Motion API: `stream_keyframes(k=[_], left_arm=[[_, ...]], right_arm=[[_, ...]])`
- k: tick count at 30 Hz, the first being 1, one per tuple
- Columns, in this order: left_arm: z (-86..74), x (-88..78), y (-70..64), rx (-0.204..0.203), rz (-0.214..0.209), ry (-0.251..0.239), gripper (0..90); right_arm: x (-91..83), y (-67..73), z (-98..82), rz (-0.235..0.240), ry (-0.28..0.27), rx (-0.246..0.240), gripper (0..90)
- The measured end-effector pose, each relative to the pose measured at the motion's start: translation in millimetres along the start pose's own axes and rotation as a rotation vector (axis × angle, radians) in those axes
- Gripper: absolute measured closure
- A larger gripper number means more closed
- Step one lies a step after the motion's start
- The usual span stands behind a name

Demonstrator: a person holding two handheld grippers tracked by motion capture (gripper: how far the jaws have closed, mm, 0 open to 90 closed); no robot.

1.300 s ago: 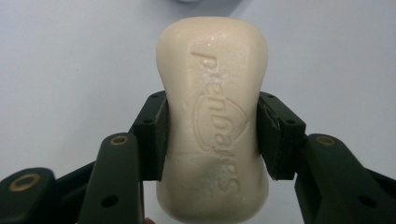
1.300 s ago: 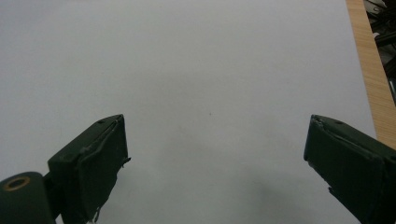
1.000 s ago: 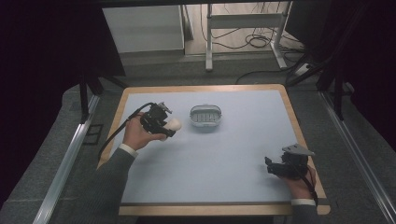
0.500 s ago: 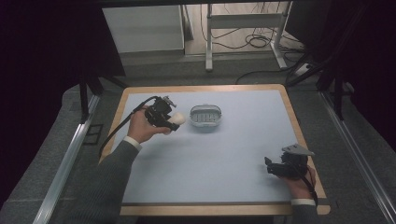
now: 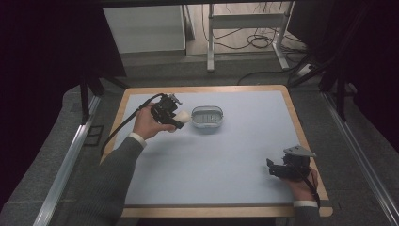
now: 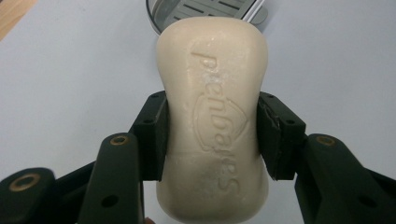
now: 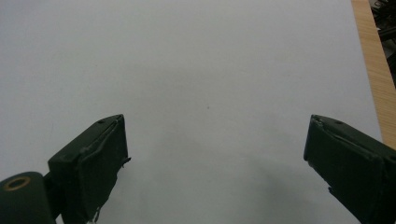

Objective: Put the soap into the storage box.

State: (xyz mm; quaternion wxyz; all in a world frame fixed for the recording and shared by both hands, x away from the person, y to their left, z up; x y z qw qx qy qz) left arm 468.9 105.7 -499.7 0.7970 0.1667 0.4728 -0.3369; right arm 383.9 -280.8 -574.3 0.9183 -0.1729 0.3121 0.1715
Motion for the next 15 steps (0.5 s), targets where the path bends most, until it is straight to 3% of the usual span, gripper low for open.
stream_keyframes(k=[1, 7, 13, 15], left_arm=[[3.0, 0.9, -0.4, -0.009, -0.02, -0.007, 49.8], [5.9, 4.1, 2.6, -0.015, -0.014, -0.004, 49.8], [9.6, 6.8, 0.0, -0.025, -0.05, -0.009, 49.8], [10.4, 7.4, 1.9, -0.024, -0.042, -0.004, 49.8]], right_arm=[[0.0, 0.1, -0.1, 0.0, 0.001, -0.001, 6.0], [0.3, 0.1, -0.3, 0.001, 0.002, -0.005, 6.0], [-0.5, 2.0, 1.4, 0.006, -0.007, -0.011, 6.0], [-0.9, 2.5, 1.9, 0.009, -0.008, -0.014, 6.0]])
Point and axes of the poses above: each handheld gripper's, and its own axes: x roughly forward along the jaws, z roughly out of its top, y roughly to its left, the point moved 9 cm from there along x, roughly forward along the jaws, and after that the axes turned 8 degrees about -x, right-handed, at the moved point
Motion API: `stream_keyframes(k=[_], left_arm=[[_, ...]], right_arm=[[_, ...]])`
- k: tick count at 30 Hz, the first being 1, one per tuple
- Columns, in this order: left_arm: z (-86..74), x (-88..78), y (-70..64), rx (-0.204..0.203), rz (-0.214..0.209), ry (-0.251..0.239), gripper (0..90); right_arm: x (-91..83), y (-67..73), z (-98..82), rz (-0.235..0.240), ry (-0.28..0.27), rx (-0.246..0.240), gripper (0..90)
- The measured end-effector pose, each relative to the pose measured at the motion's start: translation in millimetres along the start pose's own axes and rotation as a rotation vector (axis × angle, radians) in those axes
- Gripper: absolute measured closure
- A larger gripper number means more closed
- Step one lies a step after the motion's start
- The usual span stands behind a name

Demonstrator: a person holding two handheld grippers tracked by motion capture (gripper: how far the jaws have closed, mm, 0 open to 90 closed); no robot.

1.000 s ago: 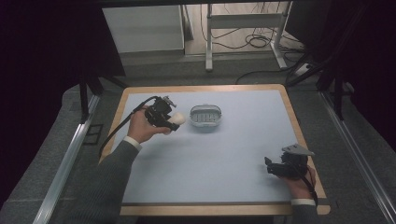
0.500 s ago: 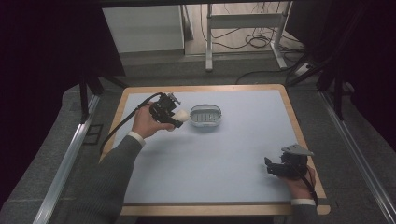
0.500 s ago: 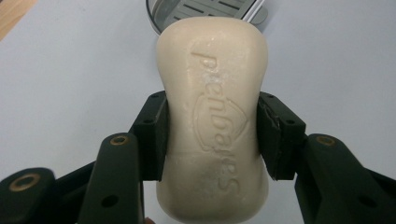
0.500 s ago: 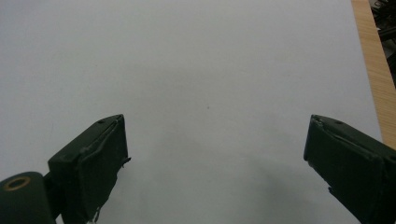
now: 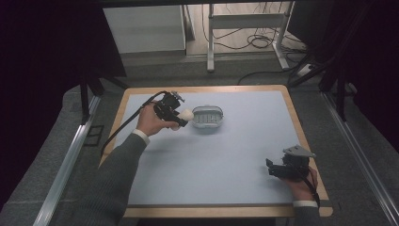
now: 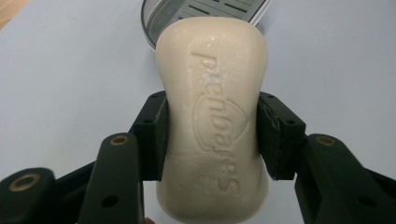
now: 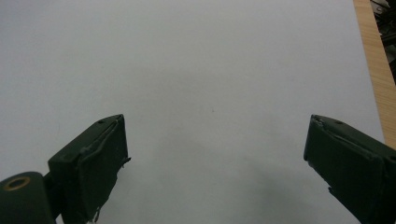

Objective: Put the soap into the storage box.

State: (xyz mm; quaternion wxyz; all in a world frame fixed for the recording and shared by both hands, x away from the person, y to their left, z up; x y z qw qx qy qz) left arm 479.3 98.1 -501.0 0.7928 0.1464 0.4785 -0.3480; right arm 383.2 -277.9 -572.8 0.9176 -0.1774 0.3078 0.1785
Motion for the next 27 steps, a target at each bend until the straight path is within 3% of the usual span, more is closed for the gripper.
stream_keyframes(k=[2, 12, 15, 18, 22, 24, 27], left_arm=[[1.7, -0.2, 1.3, 0.011, 0.019, 0.008, 49.8], [24.0, 1.1, -9.8, 0.044, 0.009, 0.001, 49.8], [30.4, 3.7, -12.6, 0.069, 0.024, 0.012, 49.8], [34.3, 5.5, -15.5, 0.064, 0.012, 0.01, 49.8], [43.0, 9.5, -19.2, 0.095, 0.028, 0.023, 49.8], [46.3, 10.1, -20.3, 0.084, 0.008, 0.016, 49.8], [48.5, 12.6, -17.2, 0.079, 0.015, 0.016, 49.8]], right_arm=[[0.2, 0.1, -0.2, 0.0, 0.001, -0.001, 6.0], [0.8, -0.2, -0.9, 0.0, 0.002, 0.001, 6.0], [0.6, -0.8, -1.0, 0.0, 0.001, 0.002, 6.0], [0.9, -1.2, -1.3, 0.0, 0.002, 0.003, 6.0], [1.1, -1.4, -1.7, -0.001, 0.002, 0.003, 6.0], [1.1, -1.7, -1.8, -0.001, 0.003, 0.004, 6.0], [1.2, -2.1, -2.3, 0.002, 0.005, 0.004, 6.0]])
Point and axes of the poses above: each handheld gripper's, and its own axes: x roughly forward along the jaws, z roughly out of its top, y roughly to its left, the point moved 9 cm from there along x, roughly forward along the jaws, and after that the axes turned 8 degrees about -x, right-handed, at the moved point
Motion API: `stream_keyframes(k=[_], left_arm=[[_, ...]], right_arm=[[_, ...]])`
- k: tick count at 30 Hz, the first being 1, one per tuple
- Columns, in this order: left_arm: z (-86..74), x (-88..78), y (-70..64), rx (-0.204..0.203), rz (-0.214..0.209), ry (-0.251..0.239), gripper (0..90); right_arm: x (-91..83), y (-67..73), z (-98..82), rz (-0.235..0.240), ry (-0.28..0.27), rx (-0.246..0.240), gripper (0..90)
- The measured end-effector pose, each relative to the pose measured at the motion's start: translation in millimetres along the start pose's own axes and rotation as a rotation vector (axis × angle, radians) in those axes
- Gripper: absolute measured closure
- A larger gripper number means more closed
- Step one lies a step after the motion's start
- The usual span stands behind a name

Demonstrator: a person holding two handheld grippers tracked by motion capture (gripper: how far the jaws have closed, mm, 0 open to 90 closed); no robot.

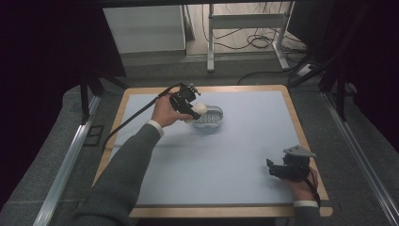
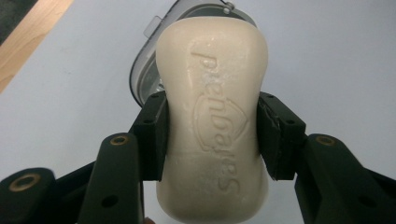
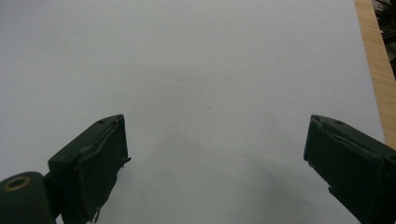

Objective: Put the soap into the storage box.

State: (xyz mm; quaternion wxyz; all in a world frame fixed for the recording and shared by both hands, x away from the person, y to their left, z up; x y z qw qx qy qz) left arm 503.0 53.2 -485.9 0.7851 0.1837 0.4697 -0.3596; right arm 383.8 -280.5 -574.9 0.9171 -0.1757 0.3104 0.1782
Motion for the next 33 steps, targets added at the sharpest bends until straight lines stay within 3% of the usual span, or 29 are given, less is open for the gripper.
stream_keyframes(k=[11, 17, 25, 33], left_arm=[[5.9, 12.9, 6.6, 0.005, -0.007, 0.028, 49.8], [16.0, 20.3, 0.1, 0.051, -0.008, 0.033, 49.8], [29.5, 35.1, -10.2, 0.075, -0.036, 0.04, 49.8], [30.8, 54.6, -5.8, 0.098, -0.025, 0.061, 49.8]], right_arm=[[1.6, -0.2, -1.4, -0.001, 0.006, 0.002, 6.0], [1.7, -0.1, -1.7, -0.001, 0.007, 0.0, 6.0], [2.1, -0.6, -2.4, -0.001, 0.009, -0.002, 6.0], [2.9, -1.8, -4.1, -0.002, 0.013, -0.002, 5.9]])
Point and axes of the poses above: each handheld gripper's, and its own axes: x roughly forward along the jaws, z roughly out of its top, y roughly to its left, the point moved 9 cm from there along x, roughly forward along the jaws, and after that the axes turned 8 degrees about -x, right-handed, at the moved point
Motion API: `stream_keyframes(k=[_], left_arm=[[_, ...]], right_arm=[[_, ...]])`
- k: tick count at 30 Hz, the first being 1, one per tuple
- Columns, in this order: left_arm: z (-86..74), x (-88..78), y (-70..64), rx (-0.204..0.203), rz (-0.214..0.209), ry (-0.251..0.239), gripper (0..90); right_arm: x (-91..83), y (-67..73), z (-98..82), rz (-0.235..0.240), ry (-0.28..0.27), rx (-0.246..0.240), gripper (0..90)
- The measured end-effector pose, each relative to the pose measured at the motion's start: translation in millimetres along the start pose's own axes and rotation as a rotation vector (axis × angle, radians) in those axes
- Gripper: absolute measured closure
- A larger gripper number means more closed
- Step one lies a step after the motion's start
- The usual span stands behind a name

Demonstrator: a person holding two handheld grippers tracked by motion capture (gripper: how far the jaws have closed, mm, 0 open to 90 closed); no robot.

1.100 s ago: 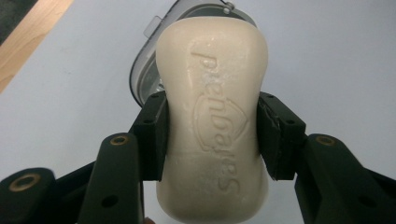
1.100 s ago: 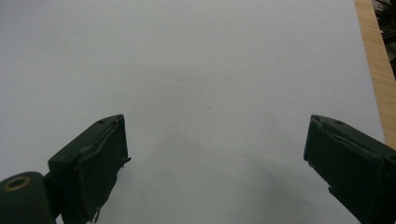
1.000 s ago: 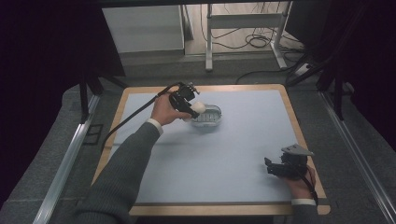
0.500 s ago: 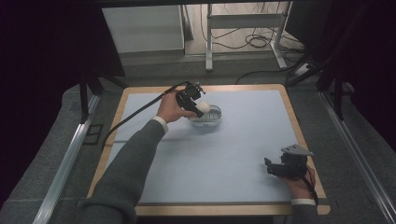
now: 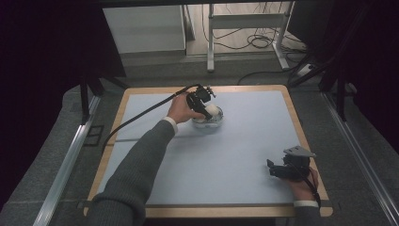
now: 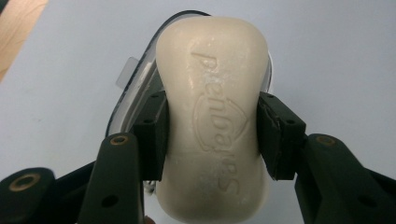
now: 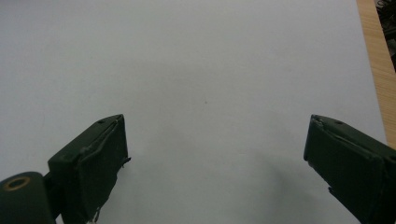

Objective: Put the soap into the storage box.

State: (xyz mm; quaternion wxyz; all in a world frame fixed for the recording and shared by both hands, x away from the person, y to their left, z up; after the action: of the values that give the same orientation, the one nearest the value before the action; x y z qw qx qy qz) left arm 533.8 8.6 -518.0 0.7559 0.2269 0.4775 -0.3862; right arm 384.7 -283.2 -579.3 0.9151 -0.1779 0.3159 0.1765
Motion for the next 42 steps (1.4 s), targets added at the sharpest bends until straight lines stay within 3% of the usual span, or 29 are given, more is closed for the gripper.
stream_keyframes(k=[19, 22, 26, 31, 42], left_arm=[[-1.7, 18.7, -5.2, -0.002, -0.017, 0.015, 46.5], [2.0, 12.8, -10.4, -0.017, -0.048, -0.029, 42.9], [0.5, 4.9, -9.1, -0.013, -0.014, -0.052, 37.5], [-2.7, -12.2, -13.0, -0.015, -0.017, -0.123, 33.3], [-27.0, -47.0, -14.5, -0.062, -0.037, -0.234, 29.7]], right_arm=[[-1.8, 2.0, 2.8, 0.006, -0.008, -0.001, 5.9], [-0.4, 0.8, 1.1, -0.001, -0.004, -0.001, 5.9], [-1.1, 0.6, 1.1, -0.001, -0.003, -0.001, 5.9], [-0.9, 1.0, 0.9, -0.002, -0.001, -0.003, 5.9], [-0.4, 3.5, 0.3, -0.004, 0.004, -0.012, 5.9]])
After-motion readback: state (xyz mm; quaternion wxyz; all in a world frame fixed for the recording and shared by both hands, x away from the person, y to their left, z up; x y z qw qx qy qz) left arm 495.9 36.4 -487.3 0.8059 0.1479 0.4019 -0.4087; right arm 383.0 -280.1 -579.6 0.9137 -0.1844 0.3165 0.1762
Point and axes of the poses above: each handheld gripper's, and its own axes: x roughly forward along the jaws, z roughly out of its top, y roughly to its left, the point moved 9 cm from there along x, roughly forward along the jaws, and after that the axes turned 8 degrees about -x, right-handed, at the moved point
